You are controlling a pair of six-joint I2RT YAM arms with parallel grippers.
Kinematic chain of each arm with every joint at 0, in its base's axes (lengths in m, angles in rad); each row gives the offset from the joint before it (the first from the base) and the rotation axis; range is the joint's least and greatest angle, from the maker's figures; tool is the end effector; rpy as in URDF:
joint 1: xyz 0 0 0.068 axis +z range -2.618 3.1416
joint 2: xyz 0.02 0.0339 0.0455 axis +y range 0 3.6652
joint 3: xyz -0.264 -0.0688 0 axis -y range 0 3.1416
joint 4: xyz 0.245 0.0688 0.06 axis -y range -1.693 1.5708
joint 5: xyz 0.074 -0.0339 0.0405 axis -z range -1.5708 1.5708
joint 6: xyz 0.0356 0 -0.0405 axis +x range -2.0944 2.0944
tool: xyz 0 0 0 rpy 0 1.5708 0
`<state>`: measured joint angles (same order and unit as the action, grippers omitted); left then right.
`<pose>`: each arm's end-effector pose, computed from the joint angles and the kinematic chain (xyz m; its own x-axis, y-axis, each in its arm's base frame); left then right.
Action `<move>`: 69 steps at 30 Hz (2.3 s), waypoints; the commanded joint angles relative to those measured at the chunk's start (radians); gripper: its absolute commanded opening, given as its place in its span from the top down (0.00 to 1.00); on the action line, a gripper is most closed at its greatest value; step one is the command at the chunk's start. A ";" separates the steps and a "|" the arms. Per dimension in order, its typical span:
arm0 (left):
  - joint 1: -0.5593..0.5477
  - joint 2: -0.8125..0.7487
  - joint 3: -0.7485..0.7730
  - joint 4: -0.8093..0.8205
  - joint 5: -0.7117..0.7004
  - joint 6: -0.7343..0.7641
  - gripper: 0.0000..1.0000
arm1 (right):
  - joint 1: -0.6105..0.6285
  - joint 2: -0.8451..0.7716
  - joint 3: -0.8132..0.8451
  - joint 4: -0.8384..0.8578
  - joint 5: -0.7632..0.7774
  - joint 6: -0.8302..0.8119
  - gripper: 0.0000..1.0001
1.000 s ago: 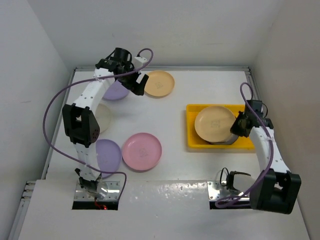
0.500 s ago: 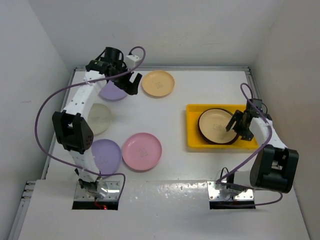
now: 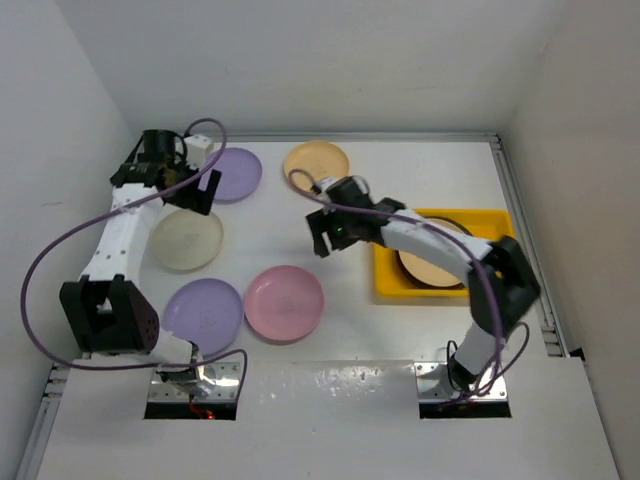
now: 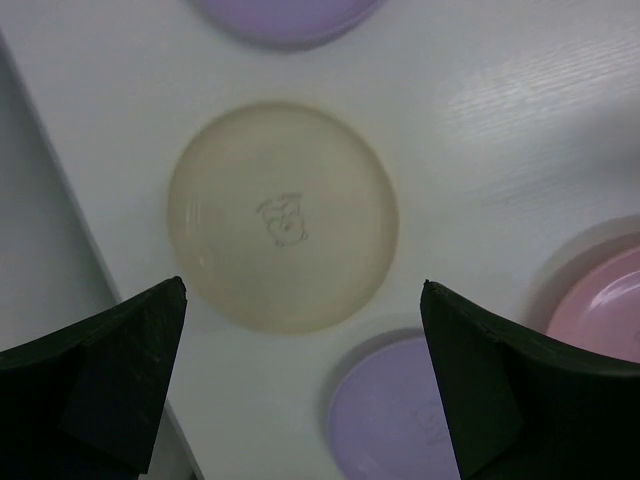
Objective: Place the plates into the plastic bin on the countertop
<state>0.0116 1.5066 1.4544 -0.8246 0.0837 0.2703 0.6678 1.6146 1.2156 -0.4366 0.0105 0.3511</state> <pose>0.3209 0.0007 0.3399 -0.7295 0.2576 -0.6335 0.2456 0.9632 0.1089 0.2783 0.2190 0.2561 -0.7579 -0.1598 -0.6325 -0.3760 0.8993 0.2234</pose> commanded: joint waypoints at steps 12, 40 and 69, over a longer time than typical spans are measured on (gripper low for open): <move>0.117 -0.256 -0.193 0.035 -0.001 0.000 0.00 | 0.182 0.297 0.012 0.044 -0.026 0.040 0.95; -0.121 0.162 0.162 0.035 0.079 0.035 0.00 | -0.994 -0.337 -0.381 -0.202 -0.118 0.081 1.00; -0.111 0.181 0.153 0.035 0.116 0.044 0.00 | -1.039 -0.275 -0.346 -0.180 0.012 0.055 0.28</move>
<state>-0.1040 1.6882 1.5757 -0.7994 0.1791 0.3065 -0.3882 1.3525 0.8101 -0.6102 -0.0639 0.4217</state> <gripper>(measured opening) 0.997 0.695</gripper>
